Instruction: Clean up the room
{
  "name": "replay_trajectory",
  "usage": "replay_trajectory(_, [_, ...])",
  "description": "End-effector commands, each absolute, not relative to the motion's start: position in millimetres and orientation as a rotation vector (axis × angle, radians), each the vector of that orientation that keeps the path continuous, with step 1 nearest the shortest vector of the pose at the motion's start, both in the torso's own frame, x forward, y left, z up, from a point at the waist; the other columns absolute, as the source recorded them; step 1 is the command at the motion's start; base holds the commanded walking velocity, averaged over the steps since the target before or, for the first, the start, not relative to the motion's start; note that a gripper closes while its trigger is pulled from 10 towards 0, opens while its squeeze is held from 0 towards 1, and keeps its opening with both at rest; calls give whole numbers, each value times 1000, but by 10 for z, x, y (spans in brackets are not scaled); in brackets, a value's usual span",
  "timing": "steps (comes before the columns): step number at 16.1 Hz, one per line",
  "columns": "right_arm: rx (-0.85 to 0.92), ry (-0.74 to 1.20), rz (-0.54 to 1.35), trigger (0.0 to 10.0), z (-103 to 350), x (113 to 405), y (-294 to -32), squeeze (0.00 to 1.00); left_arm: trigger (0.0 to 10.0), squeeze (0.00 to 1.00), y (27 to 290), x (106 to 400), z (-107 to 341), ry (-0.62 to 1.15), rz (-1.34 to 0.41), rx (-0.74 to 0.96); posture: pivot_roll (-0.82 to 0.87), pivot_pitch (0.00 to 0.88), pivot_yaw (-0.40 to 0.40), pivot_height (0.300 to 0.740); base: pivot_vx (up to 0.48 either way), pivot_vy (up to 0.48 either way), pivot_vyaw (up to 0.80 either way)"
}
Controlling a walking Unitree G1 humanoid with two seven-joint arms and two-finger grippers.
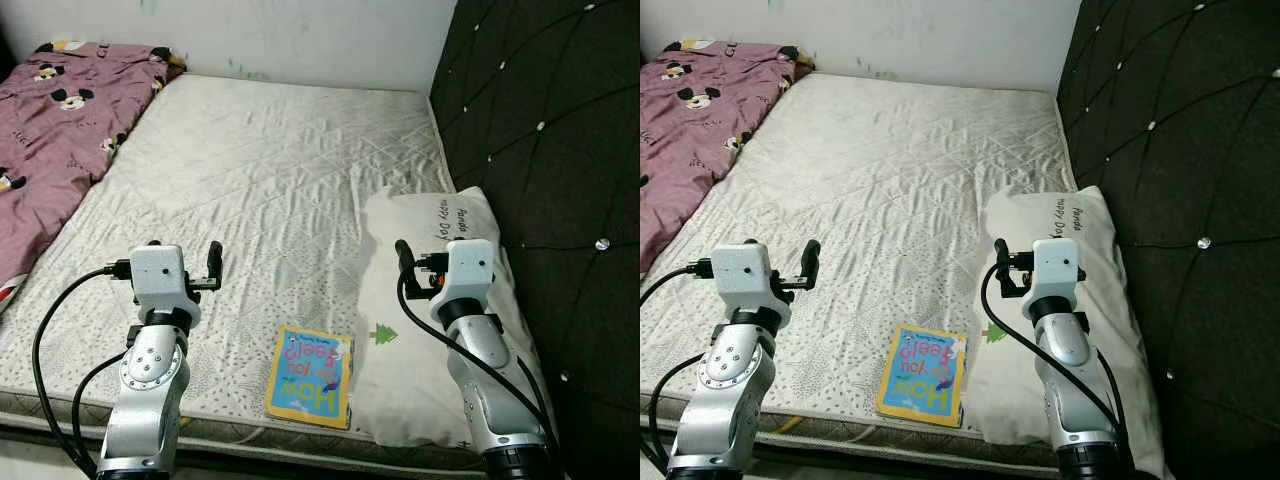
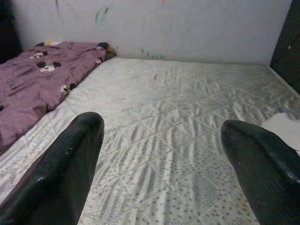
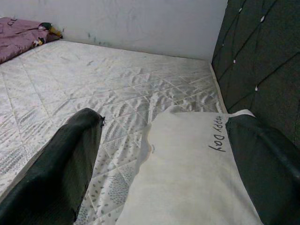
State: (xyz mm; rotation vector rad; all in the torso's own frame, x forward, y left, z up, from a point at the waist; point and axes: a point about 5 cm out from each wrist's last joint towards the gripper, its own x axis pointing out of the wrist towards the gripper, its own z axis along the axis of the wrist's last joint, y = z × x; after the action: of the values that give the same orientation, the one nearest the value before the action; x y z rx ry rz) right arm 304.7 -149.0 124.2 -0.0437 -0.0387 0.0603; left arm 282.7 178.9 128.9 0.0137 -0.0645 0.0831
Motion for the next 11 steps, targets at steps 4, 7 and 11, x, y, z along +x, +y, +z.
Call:
replay_trajectory(4, [-59, -43, 59, 10000, 1257, 3070, -1509, 0, 10000, 0, 1770, 2856, 1346, -76, 72, -6, 24, 96, -20, 740, 0, 61, 0])
replay_trajectory(7, [-56, -43, 62, 10000, 1253, 3085, -1504, 0, 10000, 0, 1776, 2871, 1357, -77, 68, -2, 30, 91, -19, 740, 0, 266, 0])
replay_trajectory(11, [-56, -48, 65, 10000, 1262, 3105, -1490, 0, 10000, 0, 1763, 2890, 1376, -83, 59, -1, 30, 84, -18, 740, 0, 388, 0])
